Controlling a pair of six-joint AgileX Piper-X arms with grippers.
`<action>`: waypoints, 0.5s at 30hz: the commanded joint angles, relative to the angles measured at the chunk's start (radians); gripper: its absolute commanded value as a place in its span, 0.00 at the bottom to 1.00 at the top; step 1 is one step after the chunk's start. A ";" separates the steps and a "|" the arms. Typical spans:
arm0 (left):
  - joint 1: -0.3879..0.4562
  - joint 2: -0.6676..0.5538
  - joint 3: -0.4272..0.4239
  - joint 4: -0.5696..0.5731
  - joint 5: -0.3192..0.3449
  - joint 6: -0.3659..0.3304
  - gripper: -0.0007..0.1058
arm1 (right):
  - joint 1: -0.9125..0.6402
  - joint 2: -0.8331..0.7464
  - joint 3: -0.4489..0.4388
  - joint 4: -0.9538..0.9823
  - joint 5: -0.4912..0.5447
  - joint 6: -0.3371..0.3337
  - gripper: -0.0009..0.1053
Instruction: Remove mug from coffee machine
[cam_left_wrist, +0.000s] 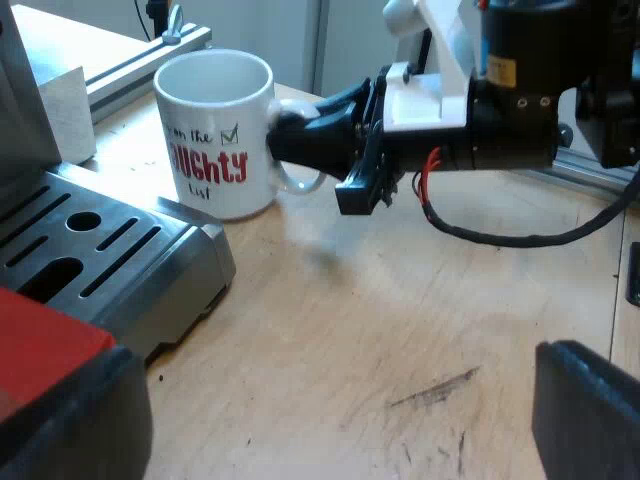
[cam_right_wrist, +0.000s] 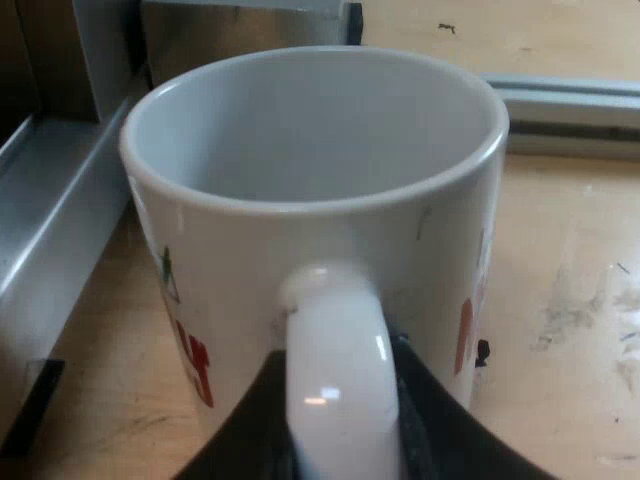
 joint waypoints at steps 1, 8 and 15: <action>0.001 0.005 -0.002 -0.028 -0.037 -0.009 0.75 | -0.005 -0.003 -0.015 -0.074 -0.006 0.004 0.01; 0.001 0.005 -0.002 -0.028 -0.037 -0.009 0.75 | -0.005 -0.003 -0.015 -0.074 -0.008 -0.015 0.01; 0.001 0.005 -0.002 -0.028 -0.037 -0.009 0.75 | -0.005 -0.003 -0.015 -0.068 -0.008 -0.053 0.31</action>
